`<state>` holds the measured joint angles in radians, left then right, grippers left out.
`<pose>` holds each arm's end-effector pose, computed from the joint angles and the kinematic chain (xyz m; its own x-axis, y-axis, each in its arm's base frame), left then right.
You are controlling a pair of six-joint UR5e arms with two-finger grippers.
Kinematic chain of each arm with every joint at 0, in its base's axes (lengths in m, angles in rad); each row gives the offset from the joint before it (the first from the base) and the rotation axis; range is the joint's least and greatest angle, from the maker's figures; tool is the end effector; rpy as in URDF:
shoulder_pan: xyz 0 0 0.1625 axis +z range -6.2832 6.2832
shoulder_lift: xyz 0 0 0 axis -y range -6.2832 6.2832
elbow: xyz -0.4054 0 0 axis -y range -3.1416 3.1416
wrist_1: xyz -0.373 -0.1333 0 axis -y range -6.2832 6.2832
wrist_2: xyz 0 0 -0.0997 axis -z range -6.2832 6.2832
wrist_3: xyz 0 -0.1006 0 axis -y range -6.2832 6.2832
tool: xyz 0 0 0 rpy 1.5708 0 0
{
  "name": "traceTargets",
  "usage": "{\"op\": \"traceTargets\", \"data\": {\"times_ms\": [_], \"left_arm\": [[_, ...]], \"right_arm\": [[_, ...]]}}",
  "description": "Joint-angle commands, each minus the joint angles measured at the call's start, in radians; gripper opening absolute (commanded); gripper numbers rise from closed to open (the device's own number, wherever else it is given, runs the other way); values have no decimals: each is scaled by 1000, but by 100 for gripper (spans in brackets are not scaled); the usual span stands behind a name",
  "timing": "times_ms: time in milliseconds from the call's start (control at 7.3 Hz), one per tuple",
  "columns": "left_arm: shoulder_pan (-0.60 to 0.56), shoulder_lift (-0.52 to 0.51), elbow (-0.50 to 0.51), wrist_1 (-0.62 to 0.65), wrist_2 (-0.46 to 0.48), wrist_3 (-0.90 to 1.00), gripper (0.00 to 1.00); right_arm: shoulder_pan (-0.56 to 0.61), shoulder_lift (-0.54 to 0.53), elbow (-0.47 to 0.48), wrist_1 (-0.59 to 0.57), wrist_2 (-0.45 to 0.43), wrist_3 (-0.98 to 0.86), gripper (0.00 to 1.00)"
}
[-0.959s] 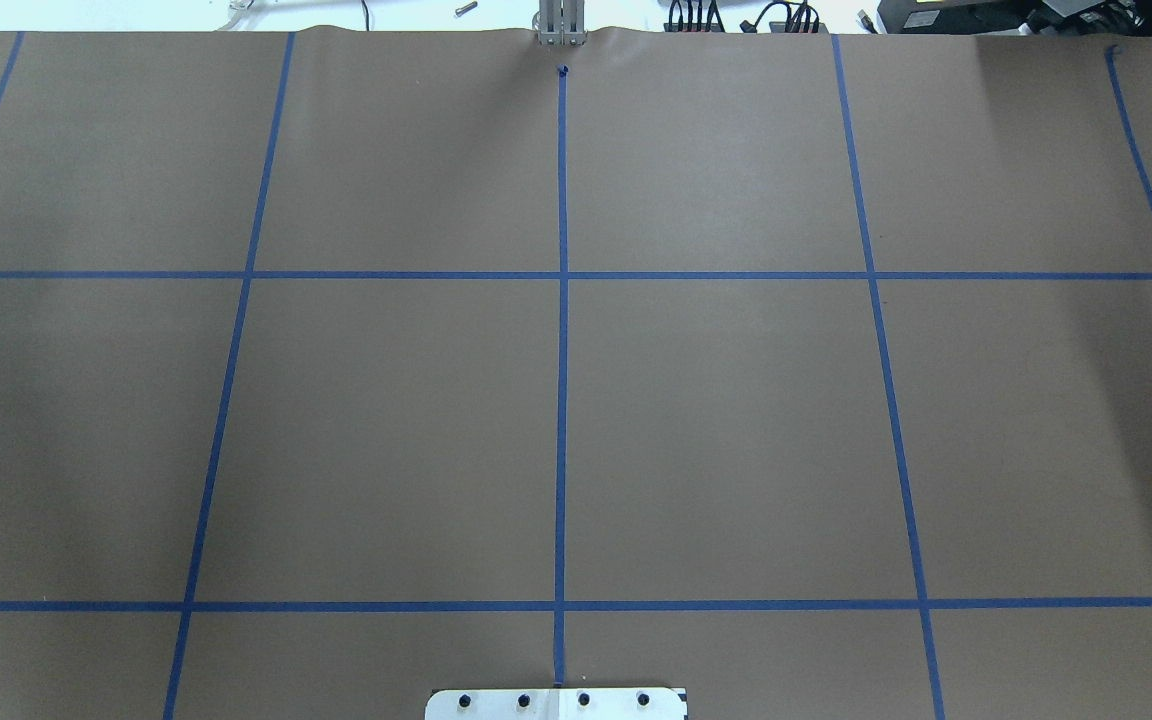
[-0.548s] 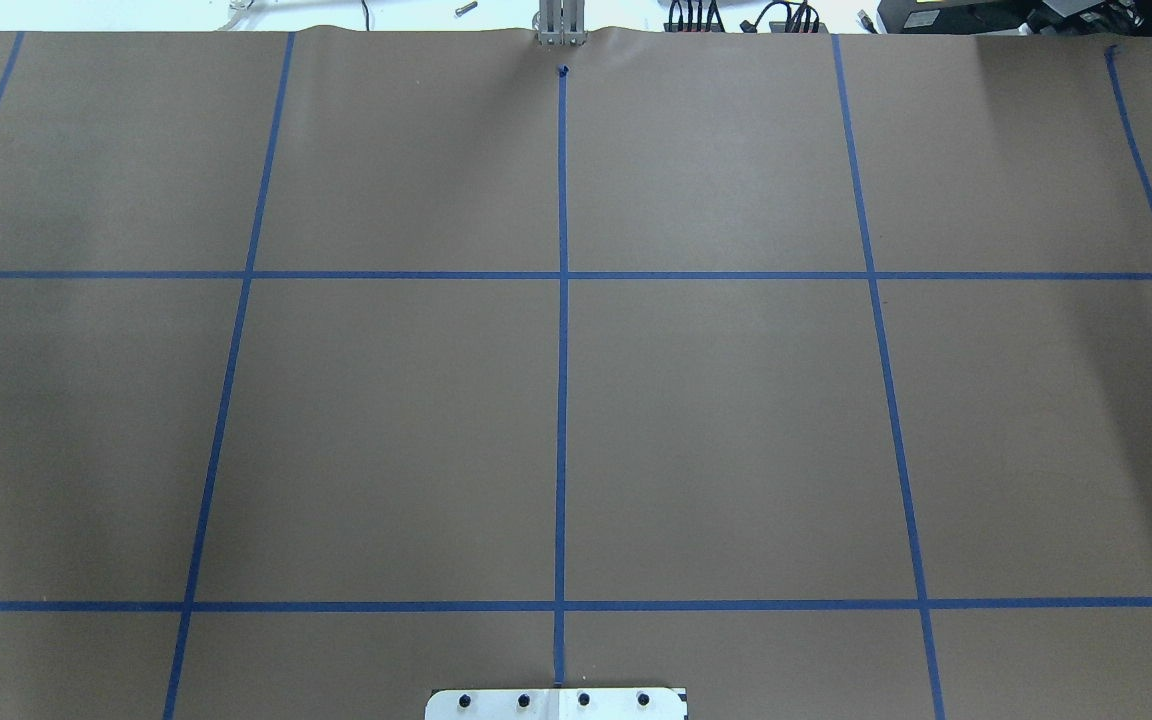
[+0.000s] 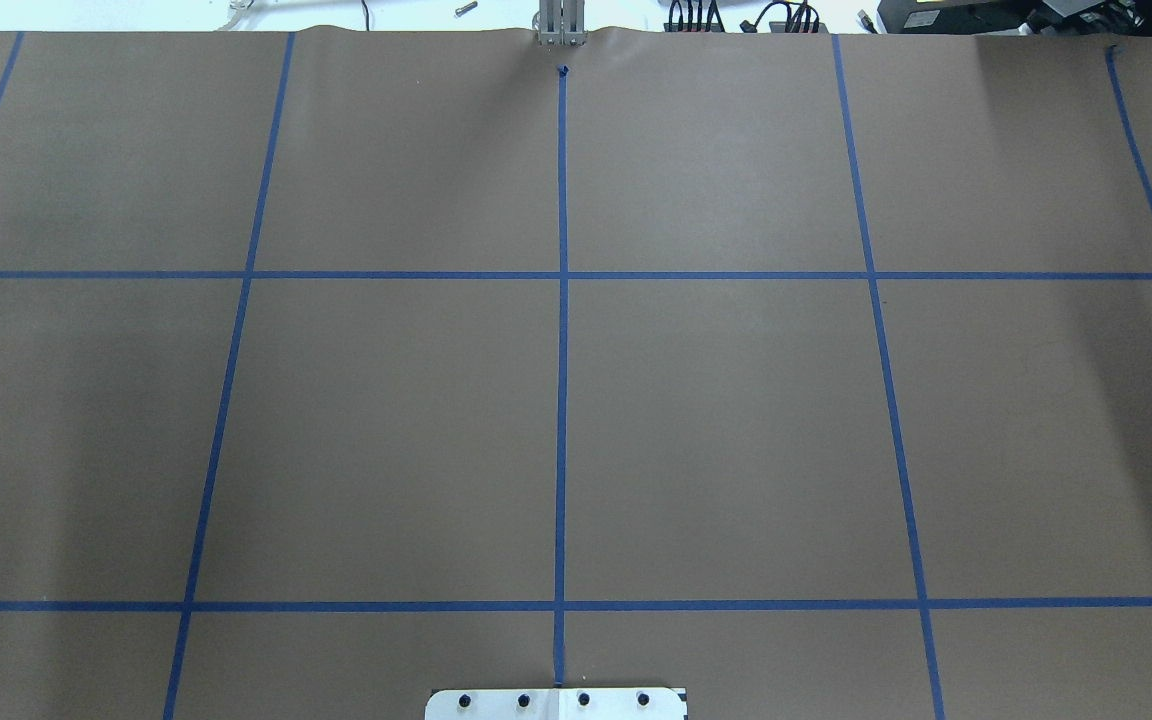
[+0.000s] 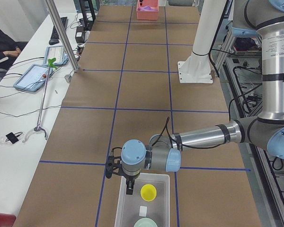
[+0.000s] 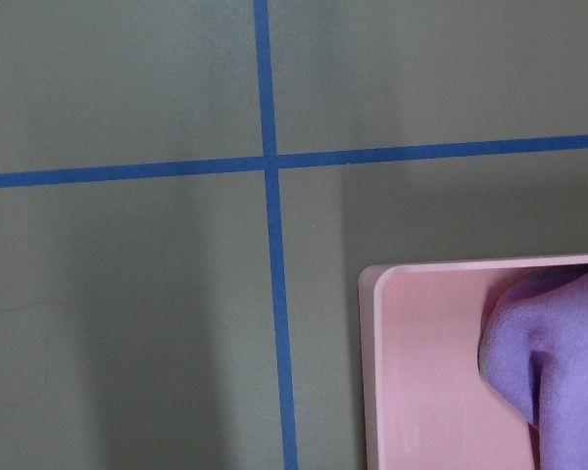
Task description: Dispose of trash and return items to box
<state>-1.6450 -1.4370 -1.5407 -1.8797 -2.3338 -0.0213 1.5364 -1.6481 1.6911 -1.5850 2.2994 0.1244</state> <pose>-0.0950 -0.4172 0.6827 0.7265 0.0250 -0.6868 0.0889 0.9875 0.1299 0.0510 -0.4452 0.6228 0.7435 0.0795 0.6640 -0.0583 0.9968 -0.0540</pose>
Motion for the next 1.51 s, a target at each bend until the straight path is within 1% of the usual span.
{"op": "traceTargets", "data": {"times_ms": [0, 137, 274, 411, 548, 822, 1096, 1370], "left_arm": [[-21, -19, -134, 2, -5, -9, 99], [-16, -39, -166, 5, -10, -12, 99], [2, -52, -173, 5, -12, -58, 99], [54, -60, -180, -2, -12, -189, 99], [83, -57, -179, -1, -6, -215, 99], [86, -49, -145, -1, -10, -207, 99], [86, -43, -125, -4, -10, -206, 99], [86, -45, -119, -6, -10, -206, 99]], "right_arm": [[1, 1, -7, -1, 3, -2, 100], [1, 2, -7, -1, 9, -2, 100], [1, 1, -7, -3, 17, -2, 100], [1, 1, -8, -3, 17, -2, 100], [1, -1, -8, -3, 17, 0, 100], [1, 4, -4, -3, 35, 4, 100], [1, 5, 1, -1, 86, 8, 100], [1, 5, -1, -1, 90, 8, 100]]}}
